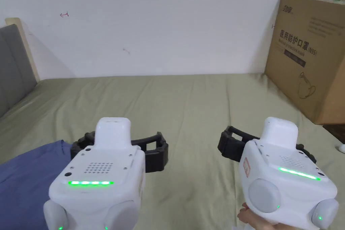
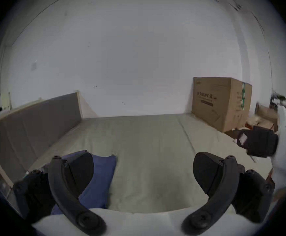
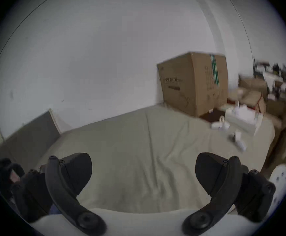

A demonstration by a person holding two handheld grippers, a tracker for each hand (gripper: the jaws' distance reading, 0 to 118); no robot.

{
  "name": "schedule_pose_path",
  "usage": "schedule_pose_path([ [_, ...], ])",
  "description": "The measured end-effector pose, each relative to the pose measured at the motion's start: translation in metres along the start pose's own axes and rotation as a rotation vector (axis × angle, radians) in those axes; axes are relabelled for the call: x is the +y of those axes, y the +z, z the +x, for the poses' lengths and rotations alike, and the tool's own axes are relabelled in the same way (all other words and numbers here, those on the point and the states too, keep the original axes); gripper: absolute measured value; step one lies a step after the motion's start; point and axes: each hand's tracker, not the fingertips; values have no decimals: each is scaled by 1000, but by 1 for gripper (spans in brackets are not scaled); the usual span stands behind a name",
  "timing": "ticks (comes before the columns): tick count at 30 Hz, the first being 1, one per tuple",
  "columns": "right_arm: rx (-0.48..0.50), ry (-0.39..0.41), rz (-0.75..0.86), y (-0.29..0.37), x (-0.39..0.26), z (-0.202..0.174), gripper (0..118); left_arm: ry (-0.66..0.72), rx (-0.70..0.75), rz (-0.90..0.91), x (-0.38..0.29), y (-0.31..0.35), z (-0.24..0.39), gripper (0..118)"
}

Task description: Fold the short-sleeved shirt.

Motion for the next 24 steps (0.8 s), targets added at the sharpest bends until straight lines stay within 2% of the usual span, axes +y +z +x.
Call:
schedule_pose_path([
  [4, 18, 101, 94, 13, 11, -17, 118, -42, 42, 114, 15, 11, -3, 117],
  [9, 19, 140, 79, 22, 8, -27, 118, -56, 62, 78, 24, 16, 0, 107],
  [10, 32, 147, 66, 21, 7, -26, 118, -61, 60, 87, 20, 17, 1, 92],
  [11, 34, 160, 66, 22, 5, -26, 113, -69, 60, 90, 19, 16, 1, 60],
  [12, 29, 201, 81, 24, 2, -28, 82, -81, 69, 59, 17, 13, 3, 5],
  [13, -21, 249, 81, 20, 1, -32, 28, -80, 48, 43, 15, 12, 1, 0],
  [14, -85, 281, 55, 18, -3, -33, 0, -67, 14, 20, 13, 12, -1, 0],
  [16, 18, 200, 68, 20, -1, -25, 0, -60, 9, 3, 13, 10, 0, 0],
  [17, 19, 163, 56, 19, 1, -23, 0, -52, 10, 6, 12, 11, -1, 0],
  [21, -16, 162, 51, 14, 6, -17, 0, -13, -8, -3, 15, 9, -6, 0],
  [24, 52, 112, 35, 14, 9, -14, 0, -16, 18, 0, 18, 9, -10, 0],
])
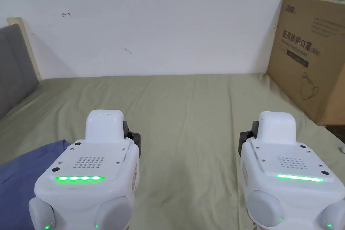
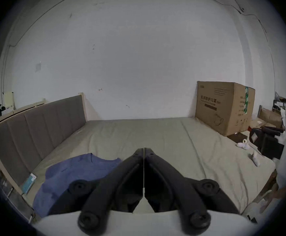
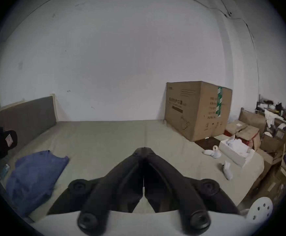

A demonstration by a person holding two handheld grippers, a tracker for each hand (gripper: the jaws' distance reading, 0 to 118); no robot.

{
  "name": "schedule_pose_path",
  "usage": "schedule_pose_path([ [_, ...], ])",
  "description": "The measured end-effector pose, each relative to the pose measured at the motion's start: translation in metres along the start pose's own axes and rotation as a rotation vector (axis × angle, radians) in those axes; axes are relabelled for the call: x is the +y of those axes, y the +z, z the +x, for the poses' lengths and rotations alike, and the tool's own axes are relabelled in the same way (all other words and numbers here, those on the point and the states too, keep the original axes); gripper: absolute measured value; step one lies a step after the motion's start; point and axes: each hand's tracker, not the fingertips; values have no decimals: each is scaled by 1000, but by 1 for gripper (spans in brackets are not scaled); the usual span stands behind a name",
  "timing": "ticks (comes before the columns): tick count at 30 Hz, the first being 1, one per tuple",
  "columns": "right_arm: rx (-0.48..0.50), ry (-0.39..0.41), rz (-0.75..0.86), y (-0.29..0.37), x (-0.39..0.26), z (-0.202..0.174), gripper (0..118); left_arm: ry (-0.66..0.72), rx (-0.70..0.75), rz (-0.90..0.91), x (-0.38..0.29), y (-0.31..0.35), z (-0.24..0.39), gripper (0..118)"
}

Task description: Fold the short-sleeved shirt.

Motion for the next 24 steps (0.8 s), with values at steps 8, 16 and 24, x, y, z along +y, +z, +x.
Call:
schedule_pose_path([
  [8, 254, -2, -21, -4, 10, -58, 0, 31, 184, 22, 9, 28, -60, 0],
  [16, 490, 61, -85, 1, -2, -133, 0, 60, 391, -25, 2, 57, -130, 0],
  [24, 515, 92, -141, -8, -14, -147, 0, 109, 382, -131, -19, 27, -150, 0],
])
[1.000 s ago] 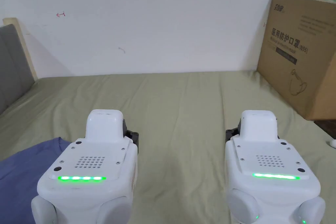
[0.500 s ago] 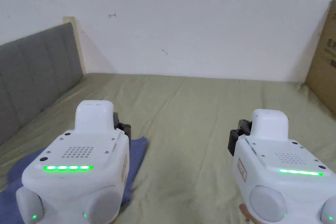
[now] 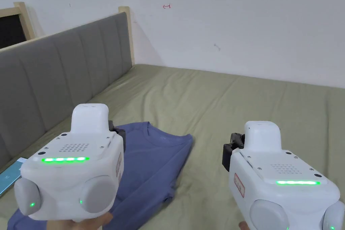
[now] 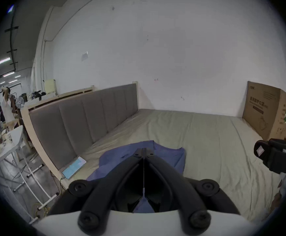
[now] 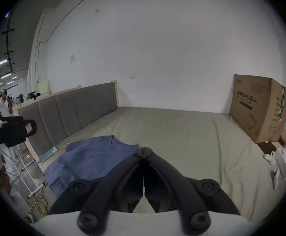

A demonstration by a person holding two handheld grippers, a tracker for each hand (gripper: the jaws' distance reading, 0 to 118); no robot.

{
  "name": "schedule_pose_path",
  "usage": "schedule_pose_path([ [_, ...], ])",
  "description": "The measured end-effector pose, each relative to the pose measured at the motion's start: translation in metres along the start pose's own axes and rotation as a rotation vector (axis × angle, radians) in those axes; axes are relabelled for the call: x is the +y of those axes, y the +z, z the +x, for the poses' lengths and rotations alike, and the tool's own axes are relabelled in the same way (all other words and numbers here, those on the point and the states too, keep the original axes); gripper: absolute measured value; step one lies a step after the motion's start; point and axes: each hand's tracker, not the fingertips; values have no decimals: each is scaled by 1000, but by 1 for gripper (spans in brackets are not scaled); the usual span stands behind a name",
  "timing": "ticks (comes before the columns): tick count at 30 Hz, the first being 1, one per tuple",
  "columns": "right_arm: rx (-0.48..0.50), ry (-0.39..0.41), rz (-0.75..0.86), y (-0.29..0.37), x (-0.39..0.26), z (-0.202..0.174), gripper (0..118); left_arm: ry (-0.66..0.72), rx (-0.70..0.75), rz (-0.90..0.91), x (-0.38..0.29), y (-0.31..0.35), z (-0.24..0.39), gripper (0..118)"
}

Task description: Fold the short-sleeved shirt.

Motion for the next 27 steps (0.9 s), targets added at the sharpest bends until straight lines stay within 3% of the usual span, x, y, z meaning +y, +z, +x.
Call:
schedule_pose_path([
  [3, 0, -43, -38, -8, -7, 8, 0, 89, -62, -117, -17, -45, -3, 0],
  [6, -16, -38, -71, -16, -14, 12, 0, 3, -49, -303, -45, -107, 4, 1],
  [7, -25, -26, -86, -20, -17, 14, 0, -25, -38, -366, -57, -128, 6, 9],
  [8, -40, -11, -99, -23, -20, 15, 0, -31, -59, -428, -67, -139, 8, 30],
  [9, -53, 1, -110, -26, -22, 15, 0, 1, -97, -452, -80, -154, 6, 74],
  [10, -62, 12, -125, -29, -25, 16, 0, 48, -134, -503, -90, -167, 4, 105],
  [11, -64, 21, -139, -33, -28, 18, 0, 85, -164, -556, -101, -179, 3, 117],
  [18, -91, -32, -227, -58, -43, 30, 0, 183, -171, -604, -124, -222, 10, 115],
  [21, -81, -33, -242, -61, -47, 32, 0, 115, -111, -736, -136, -250, 18, 111],
  [22, -84, -24, -250, -62, -48, 31, 0, 56, -87, -770, -143, -256, 23, 103],
  [24, -90, -17, -261, -64, -50, 32, 0, -19, -90, -723, -147, -253, 33, 101],
  [25, -88, -23, -267, -65, -51, 33, 0, 5, -82, -725, -141, -248, 34, 96],
  [26, -83, -32, -269, -65, -52, 34, 0, 14, -90, -717, -136, -244, 31, 83],
  [27, -77, -48, -271, -65, -53, 35, 0, 26, -96, -697, -132, -242, 28, 53],
])
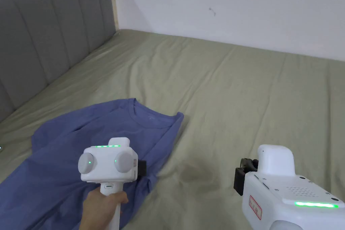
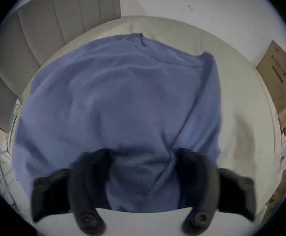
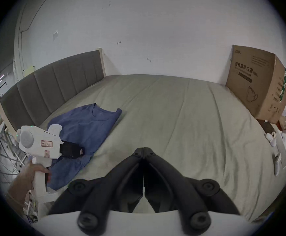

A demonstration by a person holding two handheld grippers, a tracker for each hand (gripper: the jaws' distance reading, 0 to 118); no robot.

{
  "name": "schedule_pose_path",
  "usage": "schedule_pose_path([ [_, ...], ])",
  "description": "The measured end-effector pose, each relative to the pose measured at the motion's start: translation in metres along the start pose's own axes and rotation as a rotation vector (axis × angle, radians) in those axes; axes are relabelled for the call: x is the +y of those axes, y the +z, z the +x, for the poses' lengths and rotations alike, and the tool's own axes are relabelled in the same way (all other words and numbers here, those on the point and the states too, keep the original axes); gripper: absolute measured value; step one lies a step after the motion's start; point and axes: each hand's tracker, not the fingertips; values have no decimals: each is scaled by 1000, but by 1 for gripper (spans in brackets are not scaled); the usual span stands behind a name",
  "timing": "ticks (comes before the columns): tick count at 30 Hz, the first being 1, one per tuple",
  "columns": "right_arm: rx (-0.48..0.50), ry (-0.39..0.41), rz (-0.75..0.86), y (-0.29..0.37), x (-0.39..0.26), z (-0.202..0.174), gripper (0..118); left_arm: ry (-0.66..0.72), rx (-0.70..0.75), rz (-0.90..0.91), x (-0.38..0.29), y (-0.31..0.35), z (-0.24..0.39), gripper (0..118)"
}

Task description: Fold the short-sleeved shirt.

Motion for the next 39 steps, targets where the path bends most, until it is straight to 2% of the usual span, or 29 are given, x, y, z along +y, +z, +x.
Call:
schedule_pose_path([
  [1, 5, -14, -7, -1, 0, 1, 0, 20, -16, 17, 2, 6, -7, 19],
  [2, 9, -21, -10, -1, -1, 1, 0, 57, -40, 15, 3, 6, -10, 7],
  [4, 11, -24, -10, 1, -3, 2, 0, 140, -98, -40, 6, 1, -23, 7],
  [6, 8, -18, -8, 4, -3, 4, 0, 166, -126, -36, 9, 7, -28, 7],
  [8, 0, -22, -2, 7, -2, 8, 0, 150, -144, -26, 11, 18, -27, 7],
  [14, -16, -101, 34, 23, 6, 32, 0, 59, -243, 47, 42, 71, 8, 7],
  [17, -50, -120, 67, 38, 12, 48, 0, 6, -335, 109, 62, 103, 49, 7],
  [19, -95, -155, 105, 53, 17, 66, 0, -77, -393, 153, 72, 128, 92, 7],
  [23, -180, -225, 172, 85, 23, 106, 0, -193, -630, 191, 74, 173, 181, 7],
  [28, -343, -269, 242, 137, 23, 160, 0, -422, -858, 179, 30, 221, 285, 7],
  [31, -389, -310, 258, 160, 16, 182, 0, -459, -972, 114, -9, 223, 309, 7],
  [32, -395, -317, 260, 165, 13, 187, 0, -490, -971, 99, -22, 219, 315, 7],
  [35, -428, -334, 250, 169, 5, 197, 0, -568, -844, 46, -61, 191, 327, 7],
  [37, -429, -337, 234, 167, 1, 198, 0, -682, -655, 60, -86, 159, 337, 7],
  [39, -422, -336, 218, 162, -3, 196, 0, -708, -515, -41, -107, 115, 340, 9],
])
